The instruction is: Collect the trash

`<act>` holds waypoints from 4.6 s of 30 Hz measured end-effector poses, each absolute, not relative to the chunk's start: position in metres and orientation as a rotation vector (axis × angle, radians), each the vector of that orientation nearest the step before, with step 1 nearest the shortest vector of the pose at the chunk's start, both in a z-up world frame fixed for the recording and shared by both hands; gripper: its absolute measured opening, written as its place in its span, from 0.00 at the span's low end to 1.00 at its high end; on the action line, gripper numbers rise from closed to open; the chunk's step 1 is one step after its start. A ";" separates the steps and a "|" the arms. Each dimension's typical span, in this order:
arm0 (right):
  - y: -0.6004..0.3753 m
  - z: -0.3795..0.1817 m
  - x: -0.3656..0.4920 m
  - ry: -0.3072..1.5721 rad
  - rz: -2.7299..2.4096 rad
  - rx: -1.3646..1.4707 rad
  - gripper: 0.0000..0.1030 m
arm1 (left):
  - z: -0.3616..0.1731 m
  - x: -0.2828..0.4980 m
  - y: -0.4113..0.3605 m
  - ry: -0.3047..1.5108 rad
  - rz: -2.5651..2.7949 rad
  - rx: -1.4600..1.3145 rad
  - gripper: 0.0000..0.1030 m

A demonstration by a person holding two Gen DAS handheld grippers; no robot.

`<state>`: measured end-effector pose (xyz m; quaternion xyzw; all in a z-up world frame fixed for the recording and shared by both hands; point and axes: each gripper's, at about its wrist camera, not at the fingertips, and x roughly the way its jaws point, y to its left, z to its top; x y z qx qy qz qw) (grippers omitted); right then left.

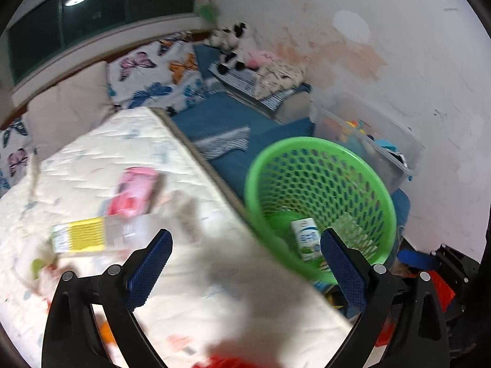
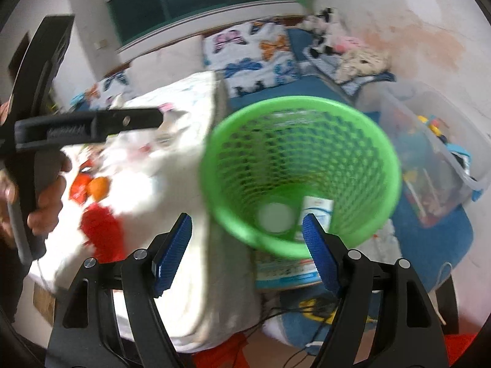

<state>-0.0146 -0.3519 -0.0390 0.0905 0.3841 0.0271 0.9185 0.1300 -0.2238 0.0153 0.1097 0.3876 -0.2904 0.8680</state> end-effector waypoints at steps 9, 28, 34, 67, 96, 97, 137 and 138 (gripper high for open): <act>-0.267 -0.041 -0.016 0.802 0.264 0.107 0.72 | 0.019 0.116 -0.138 0.779 -0.476 0.182 0.91; -0.206 -0.076 0.023 0.863 0.350 0.015 0.60 | -0.030 0.090 -0.033 0.845 -0.372 0.051 0.88; -0.215 -0.069 0.020 0.841 0.333 0.024 0.48 | -0.041 0.093 -0.048 0.851 -0.428 0.072 0.74; -0.252 -0.039 0.006 0.771 0.243 0.099 0.44 | -0.077 0.142 -0.081 0.888 -0.520 0.248 0.44; -0.360 -0.026 0.016 0.716 0.012 0.231 0.44 | -0.003 0.109 -0.131 0.802 -0.732 0.126 0.30; -0.366 -0.026 0.017 0.716 0.004 0.234 0.44 | 0.000 0.110 -0.137 0.800 -0.739 0.129 0.30; -0.450 -0.048 0.001 0.703 -0.146 0.314 0.71 | -0.044 0.149 -0.315 0.948 -0.822 0.289 0.40; -0.449 -0.048 0.000 0.704 -0.144 0.316 0.71 | -0.044 0.148 -0.315 0.942 -0.820 0.292 0.43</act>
